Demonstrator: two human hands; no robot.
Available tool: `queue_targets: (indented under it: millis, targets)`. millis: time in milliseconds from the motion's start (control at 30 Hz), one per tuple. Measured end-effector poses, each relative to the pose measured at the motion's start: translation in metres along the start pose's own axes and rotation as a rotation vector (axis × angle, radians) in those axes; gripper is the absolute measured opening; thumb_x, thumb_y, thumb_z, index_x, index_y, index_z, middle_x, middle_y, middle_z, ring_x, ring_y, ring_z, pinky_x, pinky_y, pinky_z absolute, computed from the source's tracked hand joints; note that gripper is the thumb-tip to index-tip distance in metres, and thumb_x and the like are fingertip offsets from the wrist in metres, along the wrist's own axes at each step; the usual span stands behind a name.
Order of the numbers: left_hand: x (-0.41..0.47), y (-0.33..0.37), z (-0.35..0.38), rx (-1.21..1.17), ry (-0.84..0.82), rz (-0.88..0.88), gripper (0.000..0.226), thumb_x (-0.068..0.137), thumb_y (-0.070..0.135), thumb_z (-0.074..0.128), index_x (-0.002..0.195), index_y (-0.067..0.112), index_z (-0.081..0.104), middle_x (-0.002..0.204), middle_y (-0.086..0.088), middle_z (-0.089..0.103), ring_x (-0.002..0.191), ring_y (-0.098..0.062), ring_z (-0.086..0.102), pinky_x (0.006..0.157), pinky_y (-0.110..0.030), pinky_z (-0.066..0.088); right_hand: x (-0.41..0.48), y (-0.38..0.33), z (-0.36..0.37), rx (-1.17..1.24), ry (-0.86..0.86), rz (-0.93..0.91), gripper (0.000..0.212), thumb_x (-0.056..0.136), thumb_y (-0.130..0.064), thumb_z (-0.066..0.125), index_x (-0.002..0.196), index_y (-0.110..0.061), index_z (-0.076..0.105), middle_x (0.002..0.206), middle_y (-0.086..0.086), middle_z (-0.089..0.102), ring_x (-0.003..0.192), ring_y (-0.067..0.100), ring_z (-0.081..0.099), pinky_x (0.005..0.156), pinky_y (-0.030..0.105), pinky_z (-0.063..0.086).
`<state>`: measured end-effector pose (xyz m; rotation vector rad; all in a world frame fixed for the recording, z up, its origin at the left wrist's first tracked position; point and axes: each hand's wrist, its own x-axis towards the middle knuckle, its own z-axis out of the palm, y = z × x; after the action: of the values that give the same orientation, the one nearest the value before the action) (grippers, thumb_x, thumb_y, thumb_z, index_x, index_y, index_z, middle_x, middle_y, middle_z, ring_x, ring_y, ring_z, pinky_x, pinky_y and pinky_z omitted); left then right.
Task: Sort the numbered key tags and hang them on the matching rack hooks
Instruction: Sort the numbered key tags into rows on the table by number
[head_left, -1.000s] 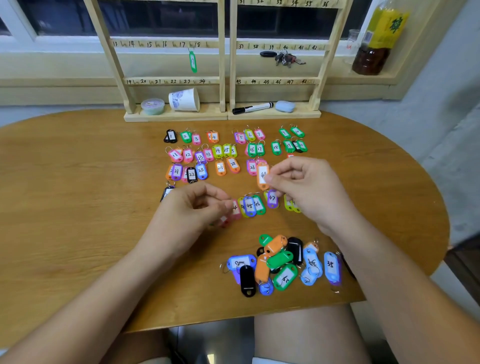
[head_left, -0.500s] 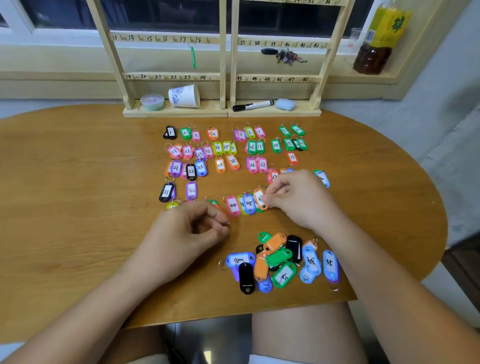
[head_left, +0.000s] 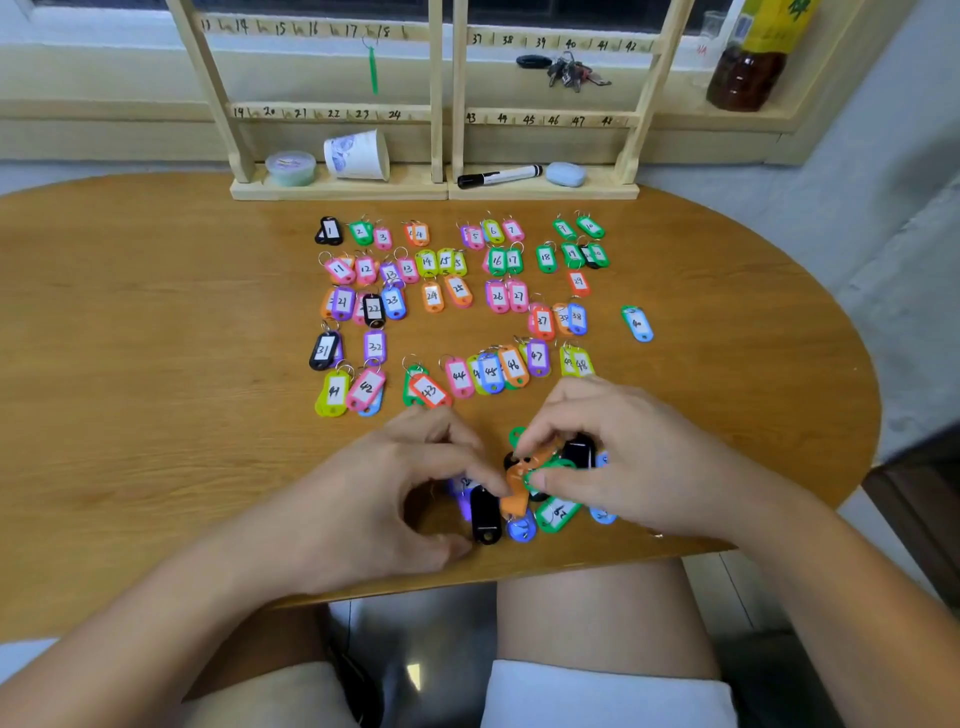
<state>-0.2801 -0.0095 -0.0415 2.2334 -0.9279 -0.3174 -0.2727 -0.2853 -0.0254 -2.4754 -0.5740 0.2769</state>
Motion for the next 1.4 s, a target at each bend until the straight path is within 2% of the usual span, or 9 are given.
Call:
queue_targets:
  millis: [200,400,533,700,867,967,1067,1233,1400]
  targets:
    - [0.004,-0.007,0.01,0.08,0.09,0.096,0.032,0.086,0.024,0.088,0.112,0.04,0.08,0.117,0.019,0.061,0.115,-0.008,0.06,0.096,-0.027,0.049,-0.016,0.006,0.011,-0.087,-0.026,-0.083,0.03,0.085,-0.042,0.079,0.114,-0.045,0.072,0.114,-0.021,0.054,0.118,0.011,0.051,0.104,0.037,0.042]
    - [0.006,-0.012,0.018,0.124,0.124,0.162,0.013,0.095,0.029,0.082,0.108,0.033,0.081,0.114,0.016,0.066,0.109,-0.01,0.063,0.093,-0.034,0.052,-0.018,0.012,0.014,-0.08,0.126,-0.075,0.025,0.086,-0.022,0.082,0.107,-0.034,0.074,0.105,-0.02,0.058,0.107,0.005,0.054,0.093,0.036,0.046]
    - [0.005,-0.013,0.019,0.094,0.198,0.136,0.017,0.096,0.03,0.08,0.112,0.034,0.082,0.113,0.014,0.067,0.108,-0.012,0.065,0.093,-0.033,0.052,-0.017,0.015,0.015,-0.082,0.17,-0.093,0.017,0.089,-0.021,0.083,0.096,-0.033,0.073,0.098,-0.022,0.059,0.1,0.0,0.053,0.083,0.028,0.04]
    - [0.006,-0.007,0.015,-0.343,0.335,-0.125,0.014,0.096,0.024,0.078,0.106,0.029,0.085,0.098,0.002,0.077,0.092,-0.014,0.072,0.081,-0.025,0.053,-0.014,0.014,0.007,0.077,0.212,-0.038,0.013,0.089,-0.025,0.085,0.091,-0.034,0.076,0.103,-0.015,0.063,0.106,0.011,0.06,0.09,0.031,0.047]
    - [0.011,-0.001,0.014,-0.875,0.486,-0.406,0.012,0.096,0.005,0.072,0.099,0.009,0.083,0.079,-0.02,0.077,0.07,-0.02,0.07,0.06,-0.021,0.054,-0.009,0.005,0.01,0.396,0.315,-0.01,0.009,0.091,-0.021,0.083,0.093,-0.027,0.076,0.086,0.0,0.065,0.079,0.018,0.06,0.071,0.038,0.049]
    - [0.013,0.003,0.014,-0.943,0.5,-0.43,0.012,0.098,-0.001,0.068,0.104,0.003,0.078,0.087,-0.021,0.079,0.075,-0.022,0.078,0.06,-0.021,0.058,-0.007,-0.002,0.017,0.488,0.375,-0.011,0.009,0.095,-0.018,0.079,0.096,-0.026,0.074,0.07,0.004,0.068,0.069,0.03,0.063,0.065,0.042,0.051]
    - [0.014,0.004,0.015,-0.959,0.506,-0.44,0.017,0.099,0.0,0.066,0.115,0.0,0.073,0.097,-0.02,0.08,0.08,-0.025,0.08,0.059,-0.022,0.058,-0.005,-0.009,0.02,0.552,0.396,-0.011,0.012,0.096,-0.011,0.077,0.101,-0.022,0.074,0.078,0.003,0.076,0.071,0.024,0.073,0.072,0.049,0.059]
    - [0.016,0.002,0.016,-0.937,0.547,-0.435,0.016,0.098,0.001,0.068,0.113,0.005,0.073,0.092,-0.022,0.08,0.076,-0.025,0.079,0.054,-0.022,0.055,-0.002,-0.012,0.033,0.618,0.434,0.007,0.019,0.1,-0.002,0.069,0.105,-0.019,0.077,0.092,-0.002,0.079,0.09,0.017,0.078,0.079,0.029,0.058]
    - [0.013,-0.002,0.01,-0.764,0.542,-0.377,0.018,0.101,0.01,0.068,0.11,0.017,0.082,0.082,-0.001,0.078,0.063,-0.007,0.056,0.058,-0.019,0.04,0.0,-0.019,0.042,0.685,0.52,0.026,0.009,0.095,-0.005,0.076,0.098,-0.014,0.075,0.09,-0.002,0.078,0.087,0.017,0.077,0.075,0.026,0.058]
